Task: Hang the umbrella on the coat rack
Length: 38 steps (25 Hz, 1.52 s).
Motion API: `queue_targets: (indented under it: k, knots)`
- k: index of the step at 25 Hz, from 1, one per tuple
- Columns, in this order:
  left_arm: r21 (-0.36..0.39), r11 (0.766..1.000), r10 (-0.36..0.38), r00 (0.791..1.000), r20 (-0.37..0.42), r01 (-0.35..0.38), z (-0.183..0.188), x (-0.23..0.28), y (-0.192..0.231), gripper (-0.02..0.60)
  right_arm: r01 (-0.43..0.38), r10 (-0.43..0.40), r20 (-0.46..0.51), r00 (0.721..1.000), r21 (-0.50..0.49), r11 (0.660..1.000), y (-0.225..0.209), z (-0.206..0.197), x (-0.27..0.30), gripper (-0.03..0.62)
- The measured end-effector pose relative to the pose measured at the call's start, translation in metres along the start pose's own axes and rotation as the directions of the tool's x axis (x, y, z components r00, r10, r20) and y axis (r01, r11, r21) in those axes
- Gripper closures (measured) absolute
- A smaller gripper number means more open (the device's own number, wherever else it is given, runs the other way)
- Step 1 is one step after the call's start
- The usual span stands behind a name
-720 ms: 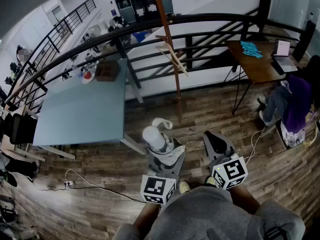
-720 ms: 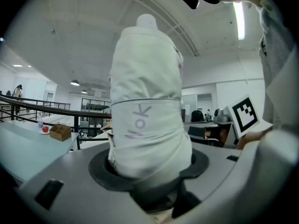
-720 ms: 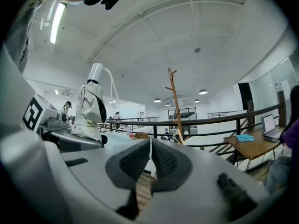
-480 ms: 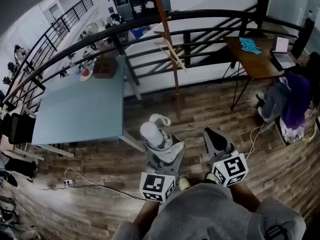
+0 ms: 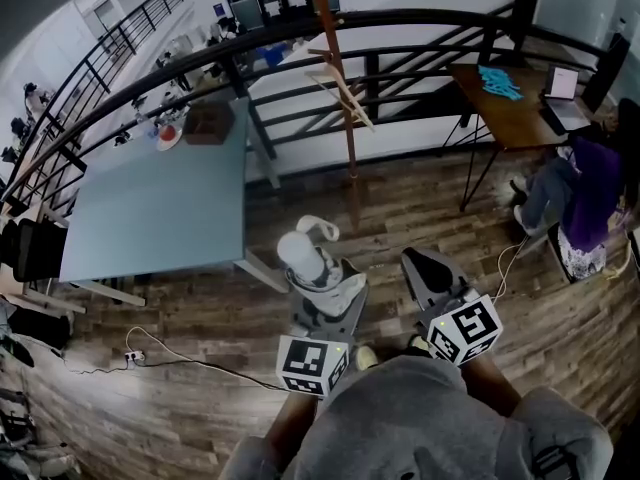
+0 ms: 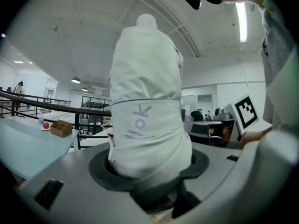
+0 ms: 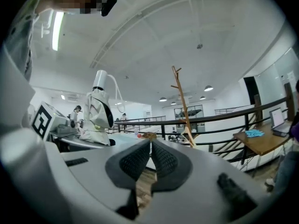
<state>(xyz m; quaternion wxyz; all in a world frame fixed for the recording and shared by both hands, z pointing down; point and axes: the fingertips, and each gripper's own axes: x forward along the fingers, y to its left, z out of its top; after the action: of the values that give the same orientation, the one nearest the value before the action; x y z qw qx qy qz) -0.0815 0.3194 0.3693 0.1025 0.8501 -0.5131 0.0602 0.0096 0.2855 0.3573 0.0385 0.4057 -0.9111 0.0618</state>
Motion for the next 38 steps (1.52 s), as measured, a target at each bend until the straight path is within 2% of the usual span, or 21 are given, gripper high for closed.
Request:
queue_targets:
  k: [2,5,15,24,30,38]
  knots:
    - [0.000,1.000,0.001,1.000,-0.003,-0.001,-0.001,0.000,0.002,0.321,-0.065,0.065,0.001,0.998,0.030,0.997,0.008,0.000,0.002,0.563]
    - [0.001,1.000,-0.002,1.000,-0.004,0.002,-0.002,0.001,0.003,0.321,-0.094,0.094,0.005,0.996,0.076,0.993,0.011,0.001,0.002,0.563]
    - [0.013,1.000,-0.023,1.000,-0.006,0.023,-0.006,-0.001,-0.001,0.321,-0.019,0.021,-0.019,1.000,0.093,0.995,0.004,-0.006,-0.005,0.563]
    - [0.011,1.000,0.006,1.000,-0.004,-0.006,-0.004,0.003,-0.001,0.321,-0.034,0.032,0.021,0.999,0.075,0.997,-0.004,0.001,-0.002,0.563]
    - [0.021,0.999,0.031,0.999,-0.014,-0.030,-0.003,0.010,0.004,0.321,0.045,-0.043,-0.026,0.999,0.045,0.998,-0.021,-0.002,0.010,0.563]
    - [0.034,0.999,0.012,1.000,-0.020,-0.011,0.004,0.039,0.013,0.321,0.026,-0.024,-0.028,0.999,0.069,0.997,-0.039,-0.002,0.031,0.563]
